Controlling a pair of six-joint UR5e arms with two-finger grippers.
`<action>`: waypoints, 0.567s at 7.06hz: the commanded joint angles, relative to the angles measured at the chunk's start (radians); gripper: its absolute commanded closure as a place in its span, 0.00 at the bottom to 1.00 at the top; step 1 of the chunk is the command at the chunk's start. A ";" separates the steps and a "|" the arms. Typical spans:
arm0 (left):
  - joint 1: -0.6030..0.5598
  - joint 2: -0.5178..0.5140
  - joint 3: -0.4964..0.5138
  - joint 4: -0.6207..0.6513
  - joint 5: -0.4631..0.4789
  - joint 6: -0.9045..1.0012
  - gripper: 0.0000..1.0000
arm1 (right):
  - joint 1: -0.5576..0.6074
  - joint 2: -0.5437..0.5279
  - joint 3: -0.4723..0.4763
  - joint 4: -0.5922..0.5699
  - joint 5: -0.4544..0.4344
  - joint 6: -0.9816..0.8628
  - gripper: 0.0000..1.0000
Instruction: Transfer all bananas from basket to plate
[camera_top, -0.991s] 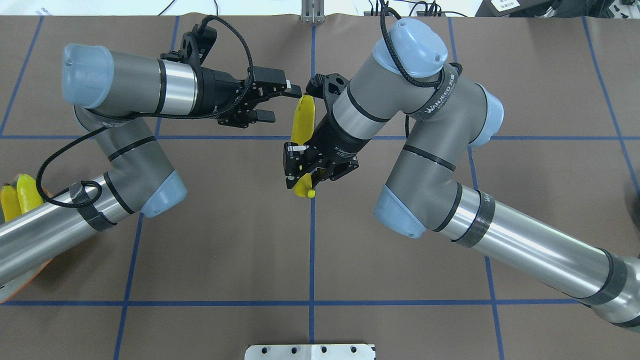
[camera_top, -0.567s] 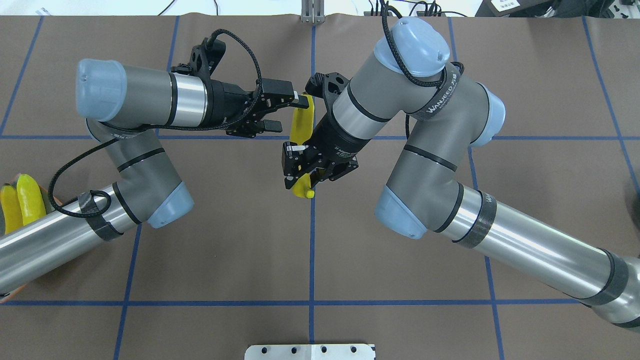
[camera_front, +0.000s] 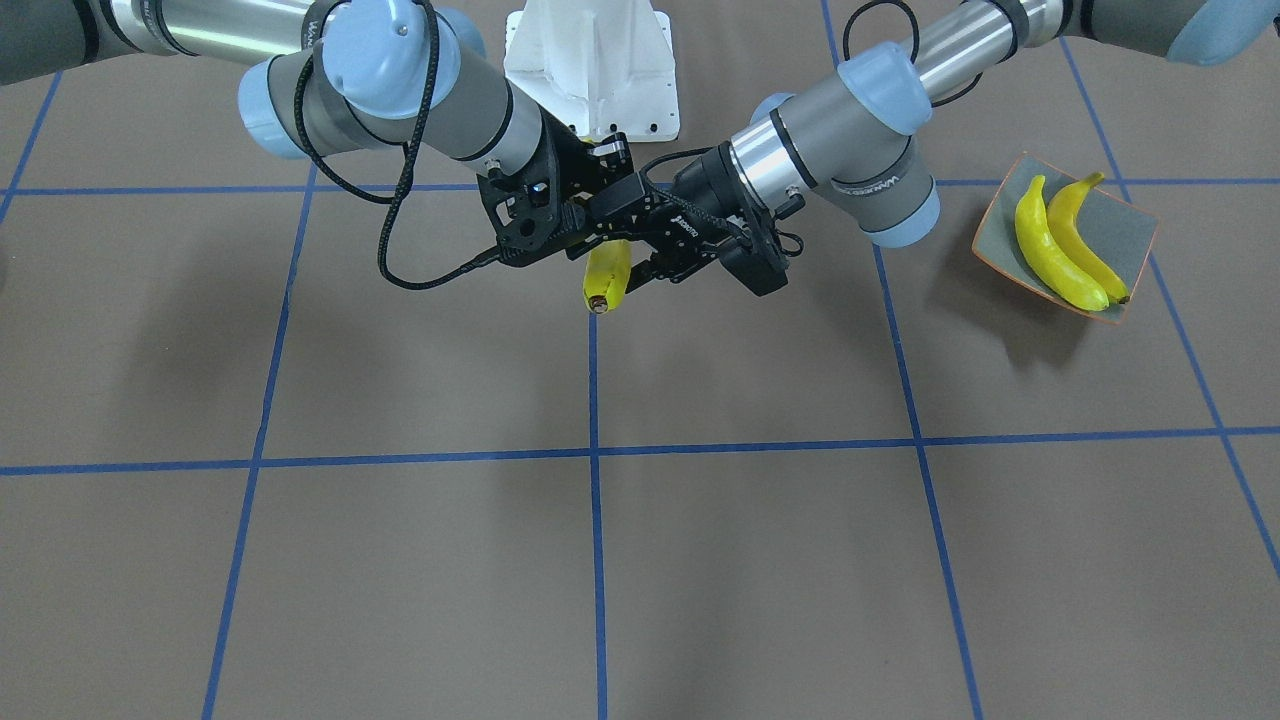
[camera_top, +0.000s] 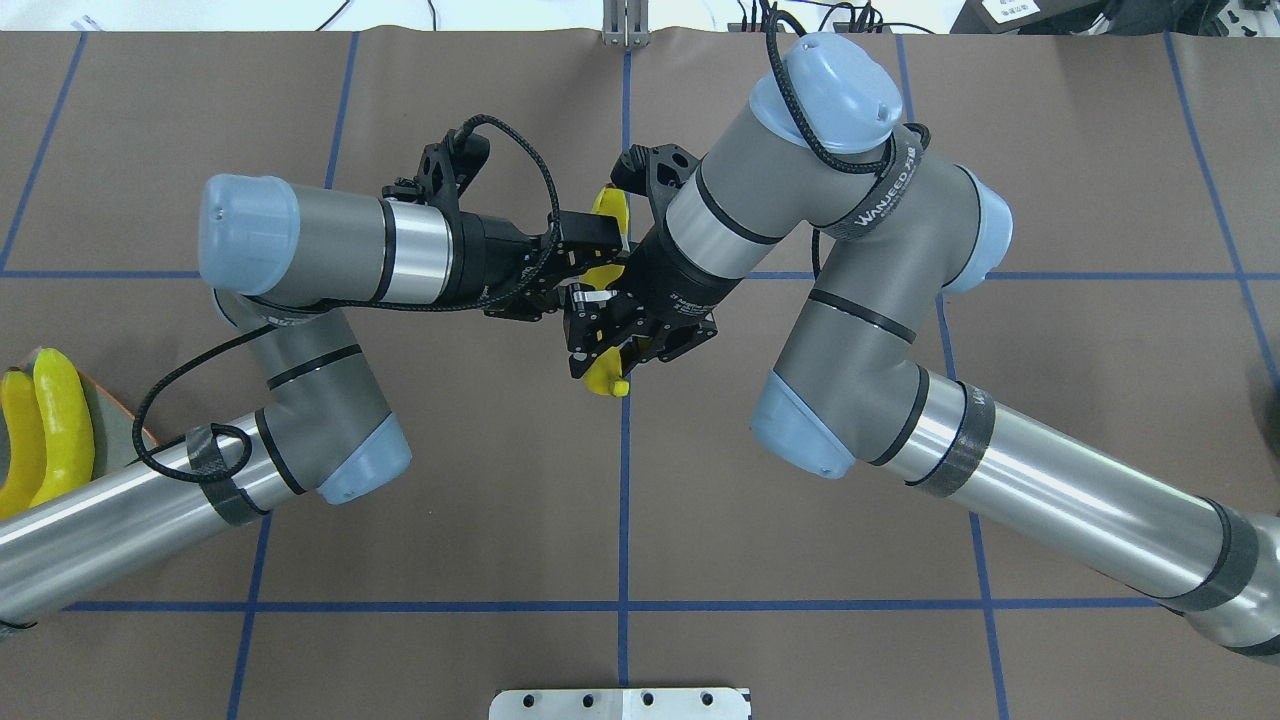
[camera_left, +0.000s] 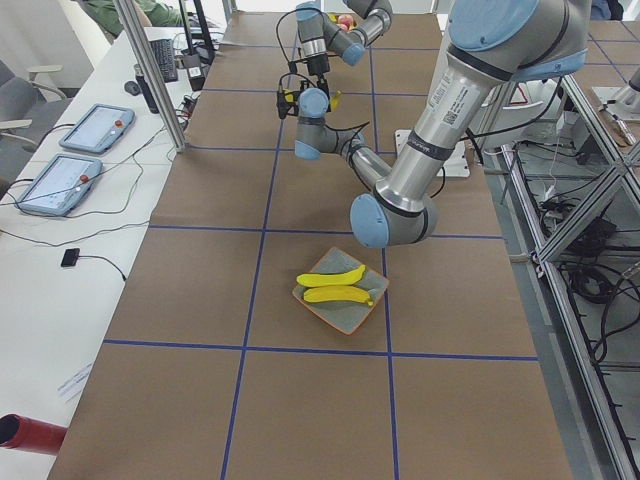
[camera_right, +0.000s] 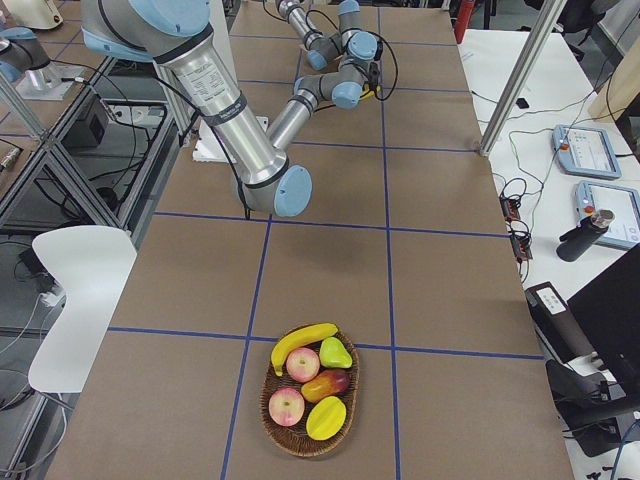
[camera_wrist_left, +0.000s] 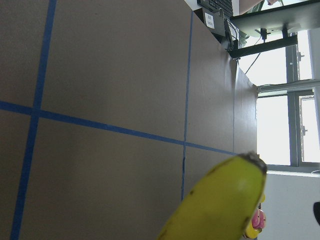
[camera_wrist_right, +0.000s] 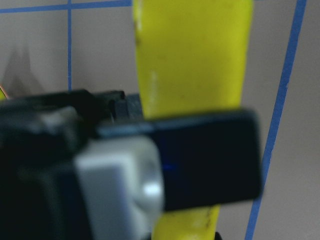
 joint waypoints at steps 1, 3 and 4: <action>0.014 0.003 0.001 0.000 0.013 0.000 0.38 | 0.002 -0.002 0.002 0.001 0.005 0.000 1.00; 0.011 0.012 0.004 -0.002 0.010 0.000 1.00 | 0.002 -0.019 0.000 0.007 0.005 0.000 1.00; 0.009 0.013 0.005 -0.002 0.006 -0.006 1.00 | 0.002 -0.039 0.000 0.041 0.005 0.003 1.00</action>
